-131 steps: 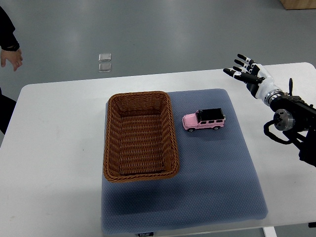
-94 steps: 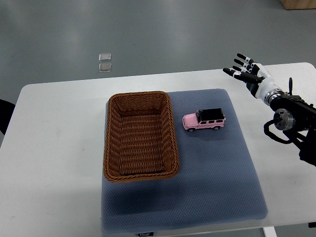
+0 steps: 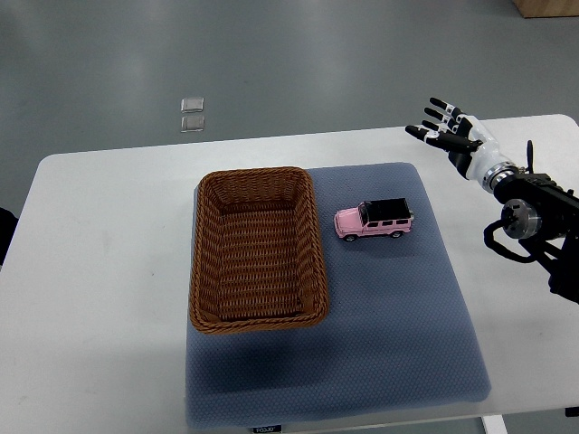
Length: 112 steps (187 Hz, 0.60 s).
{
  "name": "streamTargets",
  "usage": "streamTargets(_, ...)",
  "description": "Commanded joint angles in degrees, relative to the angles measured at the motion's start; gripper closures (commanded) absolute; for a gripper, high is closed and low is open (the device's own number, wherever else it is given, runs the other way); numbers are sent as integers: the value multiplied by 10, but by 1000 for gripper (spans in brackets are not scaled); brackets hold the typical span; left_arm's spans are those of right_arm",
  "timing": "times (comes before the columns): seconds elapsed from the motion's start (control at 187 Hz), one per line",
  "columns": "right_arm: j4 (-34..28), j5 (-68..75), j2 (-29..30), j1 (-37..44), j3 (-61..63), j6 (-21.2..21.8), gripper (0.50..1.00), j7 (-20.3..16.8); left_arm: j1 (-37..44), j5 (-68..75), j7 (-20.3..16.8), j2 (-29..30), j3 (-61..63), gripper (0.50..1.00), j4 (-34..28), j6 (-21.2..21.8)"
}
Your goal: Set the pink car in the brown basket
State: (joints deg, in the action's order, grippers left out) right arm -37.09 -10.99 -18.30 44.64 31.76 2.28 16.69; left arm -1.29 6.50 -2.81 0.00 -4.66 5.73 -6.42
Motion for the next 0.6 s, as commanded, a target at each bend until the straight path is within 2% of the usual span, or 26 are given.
streamTargets(0.0,-1,-1,0,0,-2,1,583,0,0,0,0,0,0,500,0,0)
streamTargets(0.593,-3,-29,-22,3,-9,17,583,0,1,0,0,0,-2,500,1,0)
